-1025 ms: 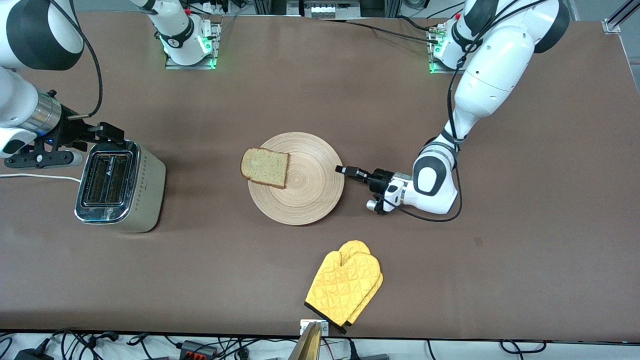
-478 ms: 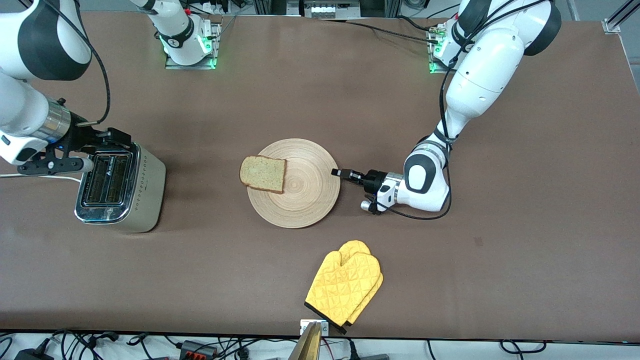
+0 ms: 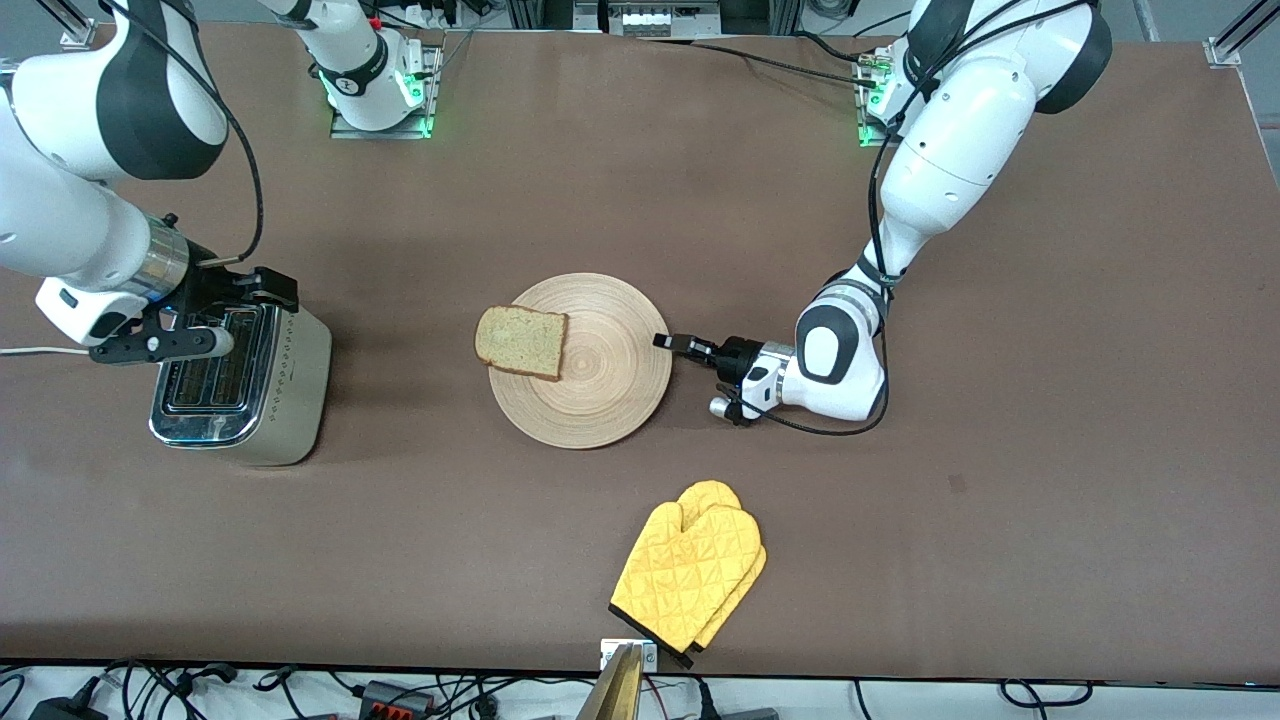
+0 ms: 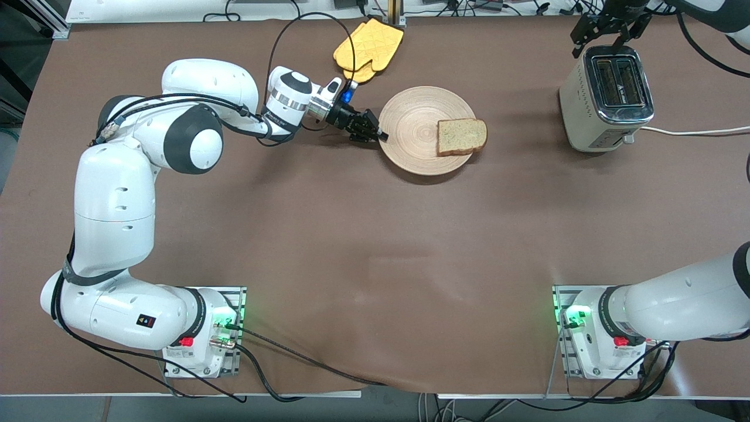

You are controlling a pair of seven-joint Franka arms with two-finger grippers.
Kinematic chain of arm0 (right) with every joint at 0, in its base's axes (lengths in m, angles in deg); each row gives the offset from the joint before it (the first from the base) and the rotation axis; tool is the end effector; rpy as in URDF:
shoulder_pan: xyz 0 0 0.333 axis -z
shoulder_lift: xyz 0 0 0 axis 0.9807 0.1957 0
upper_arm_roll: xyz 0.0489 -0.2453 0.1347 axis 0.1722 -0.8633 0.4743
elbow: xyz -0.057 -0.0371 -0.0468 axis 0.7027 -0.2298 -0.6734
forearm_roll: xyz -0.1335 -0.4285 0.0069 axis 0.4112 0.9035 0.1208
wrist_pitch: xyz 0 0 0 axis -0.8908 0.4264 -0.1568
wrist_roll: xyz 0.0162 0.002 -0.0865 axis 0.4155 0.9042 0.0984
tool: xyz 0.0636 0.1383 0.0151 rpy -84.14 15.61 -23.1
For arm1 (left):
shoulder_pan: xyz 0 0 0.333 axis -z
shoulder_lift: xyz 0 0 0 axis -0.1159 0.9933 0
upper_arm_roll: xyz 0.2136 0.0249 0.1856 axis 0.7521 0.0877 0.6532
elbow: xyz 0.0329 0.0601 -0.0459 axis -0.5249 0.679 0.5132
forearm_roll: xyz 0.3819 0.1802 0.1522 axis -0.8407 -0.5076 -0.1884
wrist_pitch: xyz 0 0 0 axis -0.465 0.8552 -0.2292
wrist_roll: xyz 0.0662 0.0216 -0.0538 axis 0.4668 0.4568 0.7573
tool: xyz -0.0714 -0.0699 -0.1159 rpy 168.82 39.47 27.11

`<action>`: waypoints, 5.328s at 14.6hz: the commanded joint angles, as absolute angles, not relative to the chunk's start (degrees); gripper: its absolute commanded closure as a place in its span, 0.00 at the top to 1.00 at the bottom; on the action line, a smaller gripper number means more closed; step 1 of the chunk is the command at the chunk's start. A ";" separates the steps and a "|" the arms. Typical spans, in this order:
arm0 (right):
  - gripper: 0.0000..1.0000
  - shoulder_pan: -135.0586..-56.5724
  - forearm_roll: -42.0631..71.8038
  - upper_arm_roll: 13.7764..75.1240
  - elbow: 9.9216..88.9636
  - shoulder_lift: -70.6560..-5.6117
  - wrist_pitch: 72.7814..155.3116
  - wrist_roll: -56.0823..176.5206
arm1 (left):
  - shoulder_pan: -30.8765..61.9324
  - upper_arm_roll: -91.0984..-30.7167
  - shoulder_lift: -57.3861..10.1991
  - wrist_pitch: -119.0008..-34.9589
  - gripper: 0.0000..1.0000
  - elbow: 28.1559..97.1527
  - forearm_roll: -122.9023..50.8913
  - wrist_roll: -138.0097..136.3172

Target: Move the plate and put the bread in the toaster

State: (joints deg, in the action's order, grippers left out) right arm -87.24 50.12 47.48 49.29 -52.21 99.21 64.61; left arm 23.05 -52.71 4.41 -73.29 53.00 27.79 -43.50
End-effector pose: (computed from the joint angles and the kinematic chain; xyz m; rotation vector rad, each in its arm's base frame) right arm 0.6363 0.0728 0.3780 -3.1148 -0.1723 0.2071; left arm 0.5614 -0.3899 0.0197 1.9449 -0.1363 -0.3998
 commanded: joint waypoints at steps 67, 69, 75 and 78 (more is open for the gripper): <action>0.20 -96.65 6.28 46.65 57.12 -30.66 113.21 71.67 | -7.06 -52.95 -48.16 -49.20 1.00 58.65 -42.71 -9.58; 0.16 -96.47 6.45 46.65 56.94 -30.66 113.21 71.58 | -6.71 -53.13 -47.46 -49.03 1.00 58.57 -45.95 -9.84; 0.00 -96.47 17.76 44.99 54.49 -35.39 111.03 72.28 | -6.00 -53.04 -46.84 -48.24 1.00 57.42 -46.14 -9.50; 0.00 -96.30 26.47 41.56 45.56 -36.02 101.82 72.46 | -6.00 -53.22 -47.10 -48.15 1.00 57.34 -46.31 -7.92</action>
State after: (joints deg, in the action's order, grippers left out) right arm -96.74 22.12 43.54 51.16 -35.10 108.17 72.14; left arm -6.16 -52.85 -47.80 -49.24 59.16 -45.01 -9.05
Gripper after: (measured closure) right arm 0.916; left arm 0.000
